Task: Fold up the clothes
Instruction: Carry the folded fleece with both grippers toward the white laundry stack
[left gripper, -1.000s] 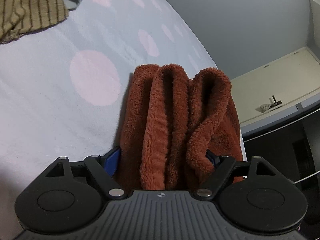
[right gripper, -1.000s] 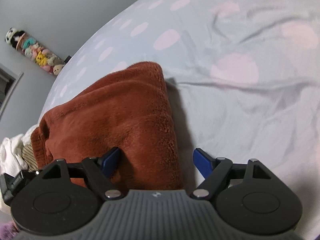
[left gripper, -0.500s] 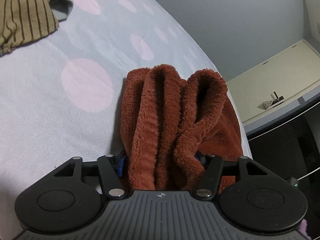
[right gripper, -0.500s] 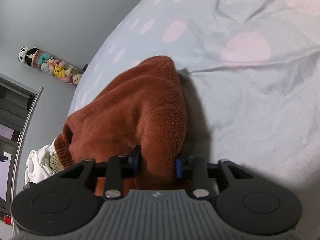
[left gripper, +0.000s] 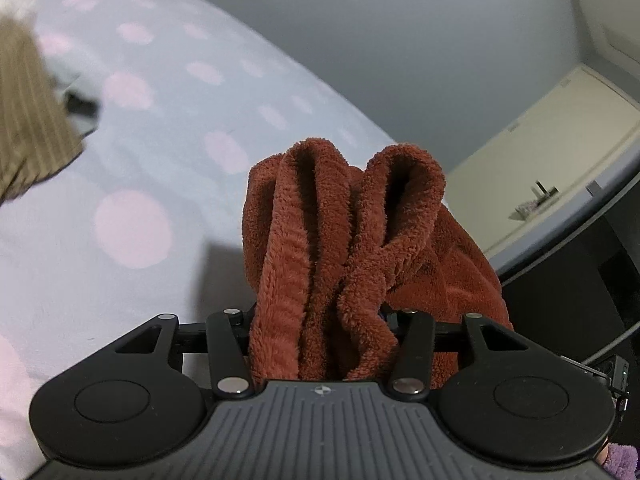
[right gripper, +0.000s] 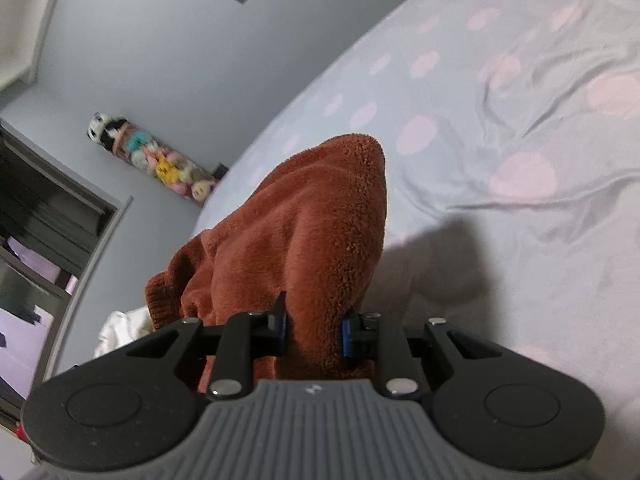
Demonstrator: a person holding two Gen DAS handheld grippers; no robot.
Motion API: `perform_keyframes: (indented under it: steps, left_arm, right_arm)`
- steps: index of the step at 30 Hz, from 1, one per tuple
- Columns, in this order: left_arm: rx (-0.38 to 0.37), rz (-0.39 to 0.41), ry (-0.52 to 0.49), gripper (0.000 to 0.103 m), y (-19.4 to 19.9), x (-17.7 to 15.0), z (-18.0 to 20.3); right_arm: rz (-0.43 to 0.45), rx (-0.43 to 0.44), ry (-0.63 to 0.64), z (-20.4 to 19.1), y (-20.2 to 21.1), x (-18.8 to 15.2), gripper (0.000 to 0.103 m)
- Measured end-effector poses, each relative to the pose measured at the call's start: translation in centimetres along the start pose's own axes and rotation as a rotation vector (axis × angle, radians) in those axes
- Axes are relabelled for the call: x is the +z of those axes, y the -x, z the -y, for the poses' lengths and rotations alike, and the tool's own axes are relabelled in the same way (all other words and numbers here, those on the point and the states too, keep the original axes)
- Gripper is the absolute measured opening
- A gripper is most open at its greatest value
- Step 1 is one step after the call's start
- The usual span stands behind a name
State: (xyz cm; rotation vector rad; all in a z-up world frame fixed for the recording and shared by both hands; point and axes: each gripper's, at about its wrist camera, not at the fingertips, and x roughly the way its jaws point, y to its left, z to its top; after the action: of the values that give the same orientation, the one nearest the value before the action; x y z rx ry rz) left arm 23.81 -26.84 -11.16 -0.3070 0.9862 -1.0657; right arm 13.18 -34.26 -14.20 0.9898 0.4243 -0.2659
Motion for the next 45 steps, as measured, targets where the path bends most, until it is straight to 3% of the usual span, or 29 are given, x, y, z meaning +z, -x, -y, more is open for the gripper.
perform_keyframes:
  steps: [7, 13, 22, 30, 34, 38, 45]
  left_arm:
    - [-0.124, -0.046, -0.176, 0.046, -1.7, 0.7, 11.2]
    - [-0.279, -0.153, -0.324, 0.046, -6.9, -1.2, 23.7]
    - [-0.528, -0.343, -0.532, 0.046, -17.4, -7.6, 44.3]
    - [-0.708, -0.503, -0.683, 0.046, -26.2, -16.1, 59.6]
    - [-0.754, -0.56, -0.751, 0.046, -29.9, -18.4, 64.9]
    - [-0.768, -0.594, -0.796, 0.046, -32.8, -20.8, 67.2]
    - [-0.716, -0.659, -0.709, 0.046, -38.0, -22.3, 64.6]
  right_arm:
    - [0.186, 0.002, -0.044, 1.6, 12.0, 0.0, 0.025]
    - [0.388, -0.067, -0.108, 5.2, 25.3, -0.6, 0.025]
    - [0.714, -0.237, -0.216, 11.1, 43.2, -3.1, 0.025]
    - [0.966, -0.399, -0.328, 15.7, 53.7, -4.6, 0.025]
    - [1.042, -0.438, -0.406, 18.2, 55.9, -4.4, 0.025]
    - [1.063, -0.452, -0.468, 20.8, 56.5, -3.1, 0.025]
    - [1.028, -0.46, -0.509, 25.8, 57.6, -2.3, 0.025]
